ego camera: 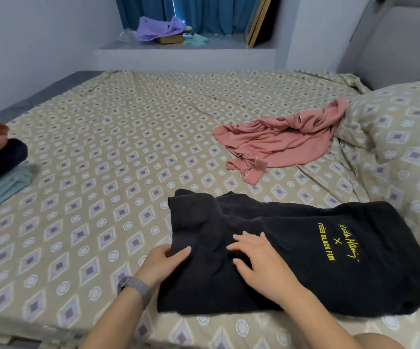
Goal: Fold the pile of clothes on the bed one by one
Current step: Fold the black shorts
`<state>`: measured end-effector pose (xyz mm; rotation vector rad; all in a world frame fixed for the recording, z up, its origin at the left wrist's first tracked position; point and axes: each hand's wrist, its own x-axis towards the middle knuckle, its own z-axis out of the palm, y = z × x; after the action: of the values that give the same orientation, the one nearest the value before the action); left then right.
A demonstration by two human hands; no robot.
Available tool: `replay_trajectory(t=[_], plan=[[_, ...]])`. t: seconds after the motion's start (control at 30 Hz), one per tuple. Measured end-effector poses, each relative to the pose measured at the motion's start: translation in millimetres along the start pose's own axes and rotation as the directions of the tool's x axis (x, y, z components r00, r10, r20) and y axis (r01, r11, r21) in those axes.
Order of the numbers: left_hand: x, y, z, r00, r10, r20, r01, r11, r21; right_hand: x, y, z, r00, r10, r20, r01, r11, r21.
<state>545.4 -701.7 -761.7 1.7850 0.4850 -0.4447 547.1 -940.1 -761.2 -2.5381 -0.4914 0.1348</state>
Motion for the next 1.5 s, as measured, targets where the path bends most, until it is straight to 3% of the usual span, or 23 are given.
replay_trajectory(t=[0.1, 0.27, 0.33, 0.43, 0.53, 0.57, 0.63, 0.7, 0.77, 0.93, 1.07, 1.17, 1.23, 1.33, 1.4, 1.5], plan=[[16.7, 13.3, 9.1, 0.999, -0.027, -0.036, 0.024, 0.997, -0.071, 7.1, 23.3, -23.3, 0.983, 0.165, -0.082, -0.162, 0.986, 0.046], [31.0, 25.8, 21.7, 0.980, 0.146, -0.136, -0.140, 0.989, 0.052, 4.6, 57.4, -50.0, 0.937, 0.331, -0.111, -0.326, 0.943, 0.064], [35.7, 25.3, 22.9, 0.966, 0.137, -0.218, -0.133, 0.991, 0.031, 3.7, 66.4, -52.3, 0.927, 0.370, -0.068, -0.369, 0.929, 0.028], [47.5, 26.2, 17.9, 0.973, -0.106, -0.207, 0.059, 0.973, -0.223, 3.3, 72.4, -44.8, 0.921, 0.384, 0.068, -0.379, 0.923, -0.074], [58.1, 31.7, 19.2, 0.971, -0.086, -0.223, 0.030, 0.969, -0.245, 6.3, 73.2, -33.1, 0.883, 0.424, 0.199, -0.368, 0.891, -0.266], [60.7, 33.0, 21.1, 0.965, -0.058, -0.255, -0.002, 0.974, -0.228, 10.5, 74.2, -31.9, 0.895, 0.424, 0.137, -0.384, 0.890, -0.248], [66.5, 33.4, 24.1, 0.960, -0.034, -0.277, -0.040, 0.966, -0.257, 22.8, 76.0, -34.4, 0.918, 0.374, -0.136, -0.387, 0.918, -0.089], [69.4, 33.0, 24.9, 0.962, -0.039, -0.272, -0.061, 0.935, -0.348, 39.3, 81.7, -39.4, 0.866, 0.351, -0.356, -0.383, 0.924, -0.021], [73.4, 32.0, 24.3, 0.960, -0.022, -0.278, -0.102, 0.899, -0.427, 53.4, 89.2, -41.9, 0.854, 0.364, -0.371, -0.420, 0.904, -0.081], [83.0, 39.9, 16.2, 0.928, 0.045, -0.370, -0.190, 0.912, -0.365, 70.7, 110.2, -38.5, 0.889, 0.431, -0.152, -0.455, 0.866, -0.208], [82.4, 60.7, -1.6, 0.824, 0.248, -0.510, -0.433, 0.856, -0.283, 80.0, 117.5, -47.3, 0.896, 0.323, -0.305, -0.383, 0.910, -0.161], [84.8, 68.2, -8.8, 0.778, 0.289, -0.557, -0.511, 0.807, -0.295, 83.3, 120.5, -53.8, 0.766, 0.390, -0.512, -0.390, 0.914, 0.112], [91.2, 63.3, -7.5, 0.808, 0.220, -0.547, -0.453, 0.825, -0.338, 85.2, 120.9, -55.7, 0.701, 0.417, -0.579, -0.385, 0.904, 0.186], [96.1, 54.7, -0.5, 0.921, 0.043, -0.386, -0.191, 0.916, -0.352, 85.1, 123.6, -48.5, 0.802, 0.420, -0.424, -0.438, 0.897, 0.059], [94.2, 47.3, 3.0, 0.954, -0.032, -0.299, -0.017, 0.987, -0.158, 81.1, 125.7, -45.7, 0.843, 0.456, -0.284, -0.467, 0.884, 0.030], [76.9, 38.1, 2.3, 0.958, 0.065, -0.279, 0.021, 0.955, 0.296, 71.0, 118.4, -51.0, 0.891, 0.383, -0.243, -0.384, 0.922, 0.046]])
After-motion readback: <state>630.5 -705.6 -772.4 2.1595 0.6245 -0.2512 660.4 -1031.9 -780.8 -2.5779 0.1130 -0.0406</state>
